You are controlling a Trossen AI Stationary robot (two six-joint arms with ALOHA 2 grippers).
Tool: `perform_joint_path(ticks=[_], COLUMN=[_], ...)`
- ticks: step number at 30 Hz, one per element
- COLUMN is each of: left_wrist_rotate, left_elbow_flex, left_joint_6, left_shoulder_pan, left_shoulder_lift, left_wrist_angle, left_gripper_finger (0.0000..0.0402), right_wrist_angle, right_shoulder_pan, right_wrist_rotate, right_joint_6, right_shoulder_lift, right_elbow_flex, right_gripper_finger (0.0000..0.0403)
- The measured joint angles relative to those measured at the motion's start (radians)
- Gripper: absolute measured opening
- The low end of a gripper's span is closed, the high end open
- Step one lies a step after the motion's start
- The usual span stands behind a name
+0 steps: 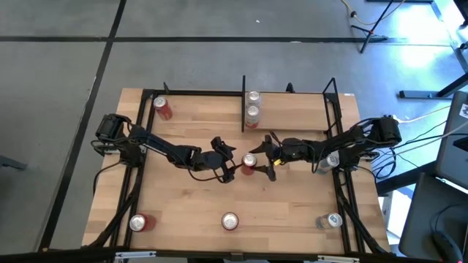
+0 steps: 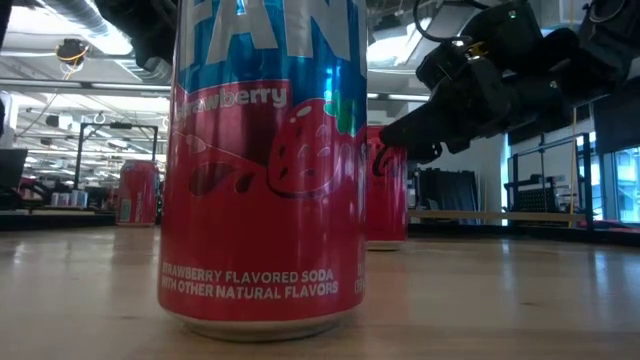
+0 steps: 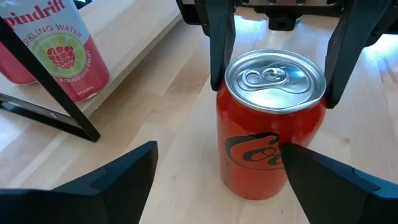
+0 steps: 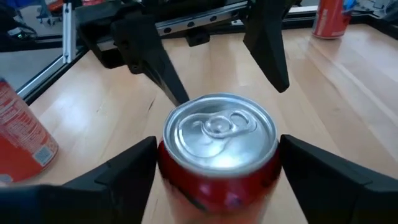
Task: Place canned beverage on shelf
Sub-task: Put the top red black soda can on the shelf
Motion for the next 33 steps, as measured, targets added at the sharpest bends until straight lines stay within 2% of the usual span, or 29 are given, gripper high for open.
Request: perform_joint_path(ticks=[5, 11, 20, 28, 33], left_wrist_rotate=[-0.012, -0.008, -0.007, -0.006, -0.005], left_elbow_flex=[0.003, 0.003, 0.003, 0.003, 0.002], left_joint_6=[-0.002, 0.002, 0.005, 0.006, 0.007], left_shoulder_pan=[0.003, 0.002, 0.001, -0.003, -0.017], left_shoulder_lift=[0.001, 0.001, 0.001, 0.001, 0.001], left_wrist_angle=[0.007, 0.008, 0.007, 0.004, 0.002], left_gripper_finger=[0.0341, 0.0341, 0.0341, 0.0341, 0.0341], right_wrist_angle=[-0.005, 0.004, 0.013, -0.009, -0.087], right_shoulder_pan=[0.001, 0.001, 0.001, 0.000, -0.001], right_wrist_rotate=[0.060, 0.050, 0.075, 0.073, 0.069], right_joint_6=[0.023, 0.021, -0.010, -0.039, -0.067], right_shoulder_lift=[0.002, 0.009, 0.064, 0.063, 0.009], right_elbow_flex=[0.001, 0.001, 0.011, 0.041, 0.039], right_gripper_finger=[0.0368, 0.0398, 0.0346, 0.0272, 0.0272])
